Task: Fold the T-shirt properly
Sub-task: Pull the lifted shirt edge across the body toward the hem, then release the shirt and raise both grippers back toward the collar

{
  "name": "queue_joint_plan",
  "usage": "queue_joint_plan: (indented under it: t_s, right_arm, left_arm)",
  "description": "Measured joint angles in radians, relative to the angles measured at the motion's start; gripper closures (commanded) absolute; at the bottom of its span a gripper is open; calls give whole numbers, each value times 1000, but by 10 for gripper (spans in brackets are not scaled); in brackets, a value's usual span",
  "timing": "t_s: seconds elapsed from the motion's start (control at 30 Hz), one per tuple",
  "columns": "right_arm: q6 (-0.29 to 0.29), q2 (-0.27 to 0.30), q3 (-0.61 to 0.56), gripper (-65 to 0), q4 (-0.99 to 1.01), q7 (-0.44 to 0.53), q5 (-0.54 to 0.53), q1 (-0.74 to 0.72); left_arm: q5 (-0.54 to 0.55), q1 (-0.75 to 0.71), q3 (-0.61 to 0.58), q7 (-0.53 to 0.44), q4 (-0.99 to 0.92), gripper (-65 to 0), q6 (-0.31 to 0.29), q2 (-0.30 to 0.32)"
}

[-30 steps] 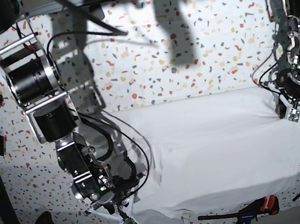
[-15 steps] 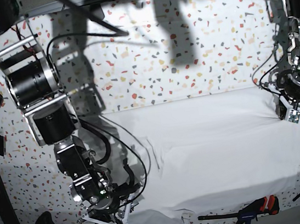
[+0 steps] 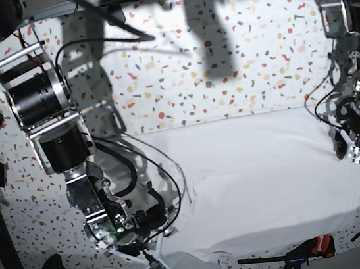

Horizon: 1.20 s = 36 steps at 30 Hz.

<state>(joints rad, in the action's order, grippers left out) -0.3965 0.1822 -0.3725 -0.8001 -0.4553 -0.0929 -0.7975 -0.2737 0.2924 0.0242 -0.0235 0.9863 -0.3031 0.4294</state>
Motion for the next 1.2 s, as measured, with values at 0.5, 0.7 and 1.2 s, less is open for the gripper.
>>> queue_joint_plan:
  t_s: [0.5, 0.7, 1.2]
  right_arm:
    - [-13, 1, 0, -326, 0, -34, -24, 12]
    - [-13, 9, 0, -326, 18, 109, -38, 92]
    - [-13, 42, 105, -325, 32, 320, 11, 323]
  left_arm:
    - [1, 139, 1, -105, -291, -188, -68, -1]
    - [492, 137, 2, 82, -286, -188, -179, 2]
    - [548, -32, 3, -27, -274, -188, -213, -19]
